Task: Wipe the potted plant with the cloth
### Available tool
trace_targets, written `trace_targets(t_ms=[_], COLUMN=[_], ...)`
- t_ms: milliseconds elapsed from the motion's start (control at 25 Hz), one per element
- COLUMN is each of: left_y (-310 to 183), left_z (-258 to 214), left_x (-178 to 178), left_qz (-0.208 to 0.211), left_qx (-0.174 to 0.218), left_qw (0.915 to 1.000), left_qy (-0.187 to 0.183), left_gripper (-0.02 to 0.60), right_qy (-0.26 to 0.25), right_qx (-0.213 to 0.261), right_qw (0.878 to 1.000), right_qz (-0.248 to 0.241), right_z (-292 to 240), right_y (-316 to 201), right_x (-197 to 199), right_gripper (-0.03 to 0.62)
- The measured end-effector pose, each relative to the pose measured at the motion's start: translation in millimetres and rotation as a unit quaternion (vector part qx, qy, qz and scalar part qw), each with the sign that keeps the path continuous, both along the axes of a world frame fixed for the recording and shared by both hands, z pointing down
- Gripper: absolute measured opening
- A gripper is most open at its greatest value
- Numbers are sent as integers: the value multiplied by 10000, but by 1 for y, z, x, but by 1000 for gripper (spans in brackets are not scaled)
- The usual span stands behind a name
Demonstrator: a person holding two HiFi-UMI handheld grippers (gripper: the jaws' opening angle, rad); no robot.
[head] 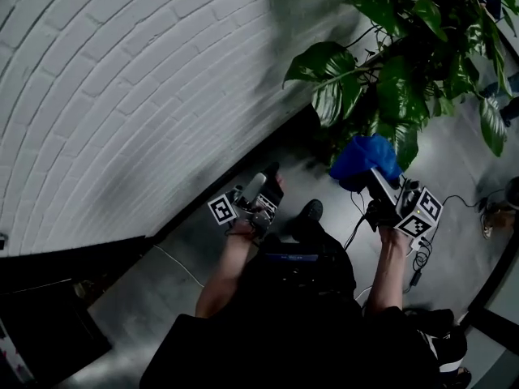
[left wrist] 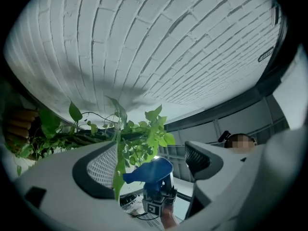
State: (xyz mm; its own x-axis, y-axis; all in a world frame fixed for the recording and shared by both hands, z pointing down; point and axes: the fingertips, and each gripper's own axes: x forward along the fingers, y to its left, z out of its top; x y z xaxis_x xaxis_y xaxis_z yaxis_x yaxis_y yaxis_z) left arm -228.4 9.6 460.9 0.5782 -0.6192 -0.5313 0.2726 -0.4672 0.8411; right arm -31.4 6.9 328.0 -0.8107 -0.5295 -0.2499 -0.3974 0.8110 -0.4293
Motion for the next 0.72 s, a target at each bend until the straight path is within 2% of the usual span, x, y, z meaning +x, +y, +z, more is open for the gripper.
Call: trace_targets(t_ms=[160, 360, 560, 720], left_y=[-45, -83, -109, -131], left_z=[-4, -1, -2, 9], left_x=[22, 49, 73, 88], left_qz=[-28, -58, 30, 86], left_qx=[27, -76, -119, -296], left_qw=[9999, 9991, 9975, 9954], left_qy=[-168, -412, -696, -909], left_gripper=[433, 433, 433, 433], right_qy=[-93, -189, -99, 6], right_qx=[167, 112, -6, -201], right_qw=[9998, 9994, 9989, 9972], right_qz=[90, 248, 457, 723], right_z=[-13, -8, -3, 10], right_y=[-47, -93, -120, -127], right_x=[31, 64, 86, 99], right_gripper=[60, 60, 60, 60])
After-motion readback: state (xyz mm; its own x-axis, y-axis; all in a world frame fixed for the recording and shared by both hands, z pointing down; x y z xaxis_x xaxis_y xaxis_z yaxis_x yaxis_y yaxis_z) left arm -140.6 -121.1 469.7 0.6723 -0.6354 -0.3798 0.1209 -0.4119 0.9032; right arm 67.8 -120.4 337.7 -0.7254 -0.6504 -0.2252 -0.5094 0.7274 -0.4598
